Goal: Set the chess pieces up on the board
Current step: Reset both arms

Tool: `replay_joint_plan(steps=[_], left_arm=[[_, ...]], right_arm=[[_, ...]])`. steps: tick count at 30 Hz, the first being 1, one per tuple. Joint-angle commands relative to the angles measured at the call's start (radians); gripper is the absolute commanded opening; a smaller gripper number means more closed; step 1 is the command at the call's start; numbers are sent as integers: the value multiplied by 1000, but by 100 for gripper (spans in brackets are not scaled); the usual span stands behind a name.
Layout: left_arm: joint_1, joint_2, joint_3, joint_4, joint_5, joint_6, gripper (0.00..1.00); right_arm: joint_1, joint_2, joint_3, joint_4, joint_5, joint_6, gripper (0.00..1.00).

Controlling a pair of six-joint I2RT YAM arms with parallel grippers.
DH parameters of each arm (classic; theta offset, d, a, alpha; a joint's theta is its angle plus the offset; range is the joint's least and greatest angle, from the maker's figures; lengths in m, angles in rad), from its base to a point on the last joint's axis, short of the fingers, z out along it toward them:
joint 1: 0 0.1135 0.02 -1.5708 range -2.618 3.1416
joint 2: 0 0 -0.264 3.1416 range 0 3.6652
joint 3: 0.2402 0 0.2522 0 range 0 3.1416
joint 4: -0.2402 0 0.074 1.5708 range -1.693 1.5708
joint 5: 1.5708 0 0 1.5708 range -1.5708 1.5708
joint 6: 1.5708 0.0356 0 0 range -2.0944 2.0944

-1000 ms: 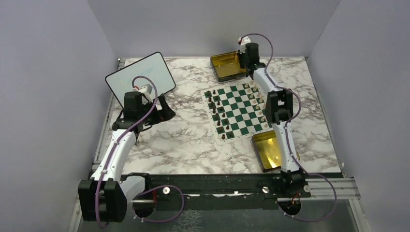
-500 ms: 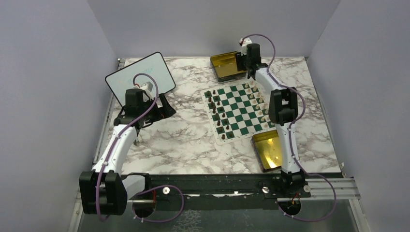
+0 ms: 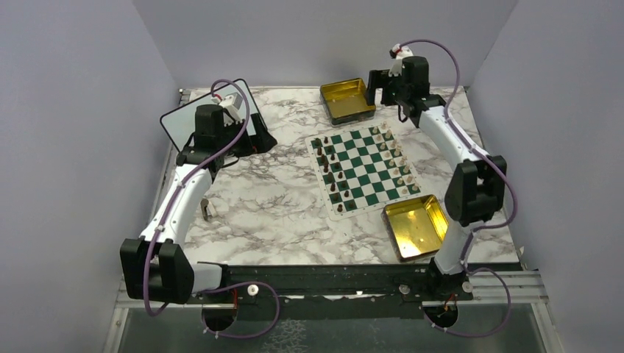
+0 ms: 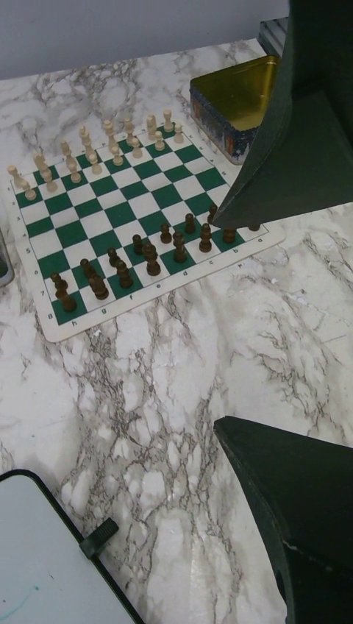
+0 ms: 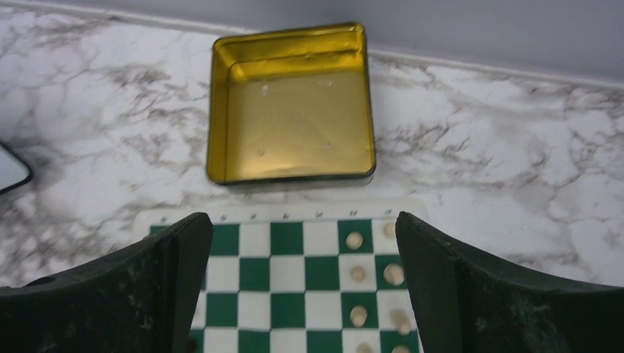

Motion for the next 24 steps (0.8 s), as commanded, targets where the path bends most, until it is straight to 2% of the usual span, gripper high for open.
replay_joint_plan(steps=[1,7,10,15,18,24], left_arm=[[-36,-17,64,4,13,26,99],[-47,-37,81,34,58,-18,99],[-50,-61,59,76,90,-57,99],[-61,-118,9,119,103,-94,99],[-68,-167,-43,143,84,-120,99],[-69,-292,-149,162,67,-159,99]], right_arm=[[5,-185,-182,-90,-190,117,100],[15,-447,-427,-139,-179,253,100],[18,-564,-506,-185,-196,264,100],[19,-763,-676,-139,-302,264,100],[19,-856,-777,-78,-325,272,100],[19,-944,-832,-97,-332,271,100]])
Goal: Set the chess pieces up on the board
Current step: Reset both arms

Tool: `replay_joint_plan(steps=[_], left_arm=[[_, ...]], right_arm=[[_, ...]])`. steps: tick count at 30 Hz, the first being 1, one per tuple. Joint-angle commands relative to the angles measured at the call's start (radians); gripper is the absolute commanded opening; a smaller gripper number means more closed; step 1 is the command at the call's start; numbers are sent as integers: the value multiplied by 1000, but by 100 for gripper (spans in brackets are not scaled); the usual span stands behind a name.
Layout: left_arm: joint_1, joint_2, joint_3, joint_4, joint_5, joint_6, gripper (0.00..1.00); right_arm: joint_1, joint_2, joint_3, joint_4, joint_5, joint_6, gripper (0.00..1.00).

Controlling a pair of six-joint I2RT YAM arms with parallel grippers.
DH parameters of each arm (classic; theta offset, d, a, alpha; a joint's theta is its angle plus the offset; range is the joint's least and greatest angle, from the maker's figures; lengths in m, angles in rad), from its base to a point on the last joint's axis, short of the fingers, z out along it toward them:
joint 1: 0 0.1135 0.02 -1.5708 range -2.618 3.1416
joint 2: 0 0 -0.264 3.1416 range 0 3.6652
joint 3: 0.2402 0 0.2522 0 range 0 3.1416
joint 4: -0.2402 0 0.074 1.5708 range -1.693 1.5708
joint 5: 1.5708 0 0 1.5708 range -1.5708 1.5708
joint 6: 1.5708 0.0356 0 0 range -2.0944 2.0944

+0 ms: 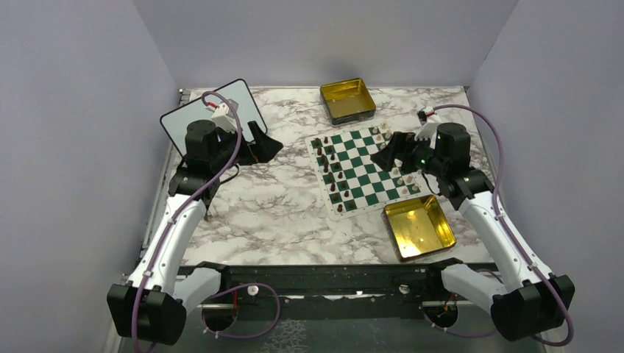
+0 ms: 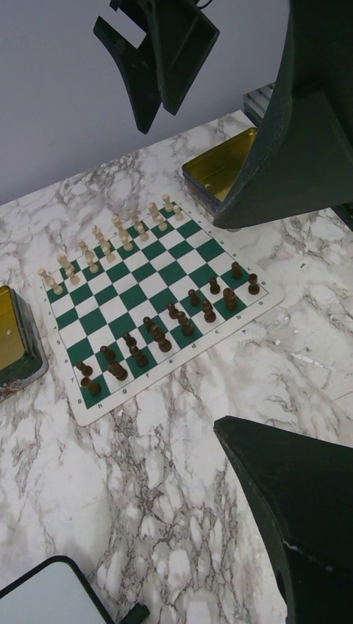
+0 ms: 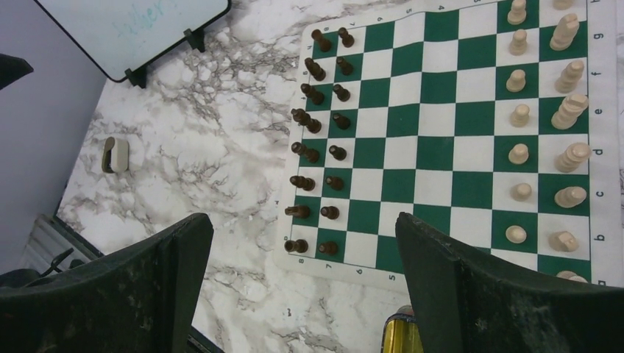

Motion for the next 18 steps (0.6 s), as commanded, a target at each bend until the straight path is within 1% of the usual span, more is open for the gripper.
replay_joint_plan(steps=[1,5,10,14,18], left_arm=[[-5,-94,-82,61,6,-63,99],[-5,-119,-131,84,13,-93,99],[-5,-163,-154,82,-8,-90,99],[-5,-178,-158,74,-2,-90,99],[-5,-184,-170,76,-14,-95,99]], right_arm=[[4,-42,-40,27,-14,10,100],[4,-47,-39,7,-18,16,100],[3,-48,-31,28,-27,29,100],[3,-30,-5,5,-24,38,100],[4,-53,-1,12,-21,74,100]])
